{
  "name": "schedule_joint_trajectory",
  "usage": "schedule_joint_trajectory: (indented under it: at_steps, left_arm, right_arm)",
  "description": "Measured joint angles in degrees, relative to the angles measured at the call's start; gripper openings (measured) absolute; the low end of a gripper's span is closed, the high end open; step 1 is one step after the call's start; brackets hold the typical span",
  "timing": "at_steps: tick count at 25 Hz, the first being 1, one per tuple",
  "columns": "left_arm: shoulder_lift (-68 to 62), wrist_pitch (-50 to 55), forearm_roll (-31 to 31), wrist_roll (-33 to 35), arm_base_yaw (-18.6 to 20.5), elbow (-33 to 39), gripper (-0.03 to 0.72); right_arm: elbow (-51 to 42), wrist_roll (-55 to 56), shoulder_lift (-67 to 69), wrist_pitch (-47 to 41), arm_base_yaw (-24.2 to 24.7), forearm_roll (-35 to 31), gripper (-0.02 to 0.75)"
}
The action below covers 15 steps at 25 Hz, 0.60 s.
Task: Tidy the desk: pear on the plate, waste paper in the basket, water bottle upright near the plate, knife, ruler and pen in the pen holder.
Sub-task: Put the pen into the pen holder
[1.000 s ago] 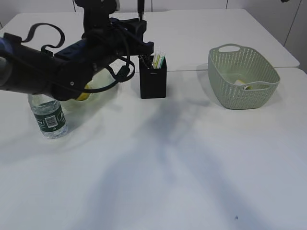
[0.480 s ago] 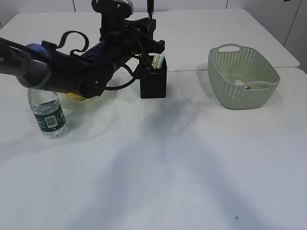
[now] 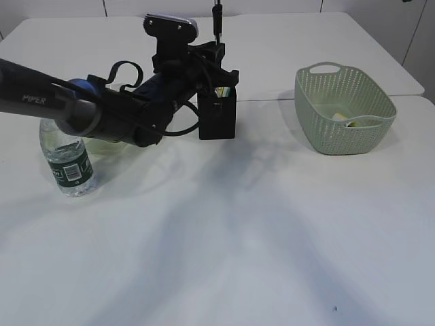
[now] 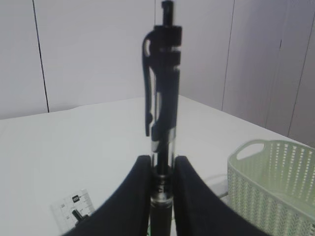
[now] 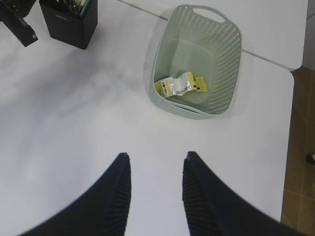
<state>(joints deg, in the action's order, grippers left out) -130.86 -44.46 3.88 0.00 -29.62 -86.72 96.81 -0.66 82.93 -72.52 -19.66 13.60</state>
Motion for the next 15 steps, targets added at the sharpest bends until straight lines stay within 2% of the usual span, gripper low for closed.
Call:
schedule_joint_trajectory:
  at_steps: [8, 15]
  left_arm:
    - [-4.5, 0.4, 2.1, -1.3, 1.1, -4.6, 0.074]
    - [-5.2, 2.3, 2.3, -1.8, 1.9, -5.4, 0.074]
  right_arm:
    - [0.0, 0.0, 0.0, 0.0, 0.0, 0.0, 0.297]
    - [0.0, 0.0, 0.0, 0.0, 0.0, 0.0, 0.297]
